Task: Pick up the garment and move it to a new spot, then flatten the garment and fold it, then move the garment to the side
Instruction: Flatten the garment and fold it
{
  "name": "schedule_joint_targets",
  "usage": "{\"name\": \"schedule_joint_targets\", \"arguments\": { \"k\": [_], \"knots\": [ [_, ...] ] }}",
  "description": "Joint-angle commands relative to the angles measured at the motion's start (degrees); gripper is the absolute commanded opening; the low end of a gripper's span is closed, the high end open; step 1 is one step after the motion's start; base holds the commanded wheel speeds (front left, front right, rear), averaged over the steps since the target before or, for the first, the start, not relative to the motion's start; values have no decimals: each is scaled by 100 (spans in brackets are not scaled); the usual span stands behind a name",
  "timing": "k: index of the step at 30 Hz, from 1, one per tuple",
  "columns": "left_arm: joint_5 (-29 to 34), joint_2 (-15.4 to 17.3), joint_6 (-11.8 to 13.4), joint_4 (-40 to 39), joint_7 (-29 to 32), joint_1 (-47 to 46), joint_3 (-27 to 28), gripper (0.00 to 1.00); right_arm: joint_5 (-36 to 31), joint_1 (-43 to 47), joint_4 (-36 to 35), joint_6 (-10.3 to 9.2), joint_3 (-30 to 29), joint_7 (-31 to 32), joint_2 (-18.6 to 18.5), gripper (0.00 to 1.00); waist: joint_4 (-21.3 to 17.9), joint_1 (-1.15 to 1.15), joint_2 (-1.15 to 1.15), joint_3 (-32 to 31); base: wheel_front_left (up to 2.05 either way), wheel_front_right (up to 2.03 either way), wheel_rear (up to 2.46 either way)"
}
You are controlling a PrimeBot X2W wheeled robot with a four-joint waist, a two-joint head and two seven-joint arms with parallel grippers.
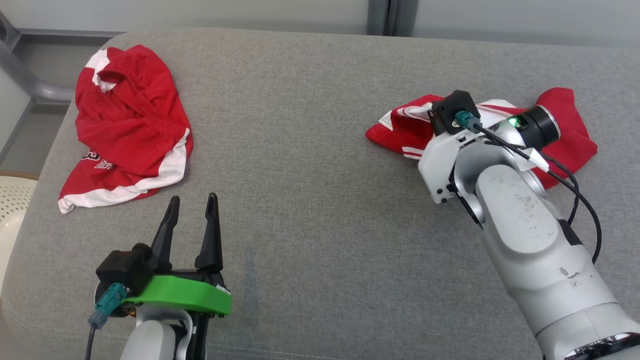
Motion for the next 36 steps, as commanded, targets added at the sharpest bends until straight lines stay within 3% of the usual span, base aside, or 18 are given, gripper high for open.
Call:
{"name": "schedule_joint_targets", "arguments": {
  "k": [1,14,21,26,36],
  "knots": [
    [99,10,-20,7,-3,76,38,100,129,-114,-139,-1,75,-116,37,0,-95,0,0,-110,0,0,0],
    [207,10,-68,1,-3,108,102,100,2174,-1698,-1304,-1,1436,-672,107,0,-281,0,0,-196,0,0,0],
    [191,10,-81,3,-3,148,48,100,3010,-2462,-1598,-1,1196,-1472,98,0,-271,0,0,-231,0,0,0],
    [215,10,-85,-31,-3,117,78,100,2828,-2179,-1361,-1,597,-1621,101,0,-341,0,0,-170,0,0,0],
    [280,11,-100,-80,-3,-136,75,100,1550,-875,-143,-1,-868,-1473,-184,0,-536,0,0,245,0,0,0]
  ]
}}
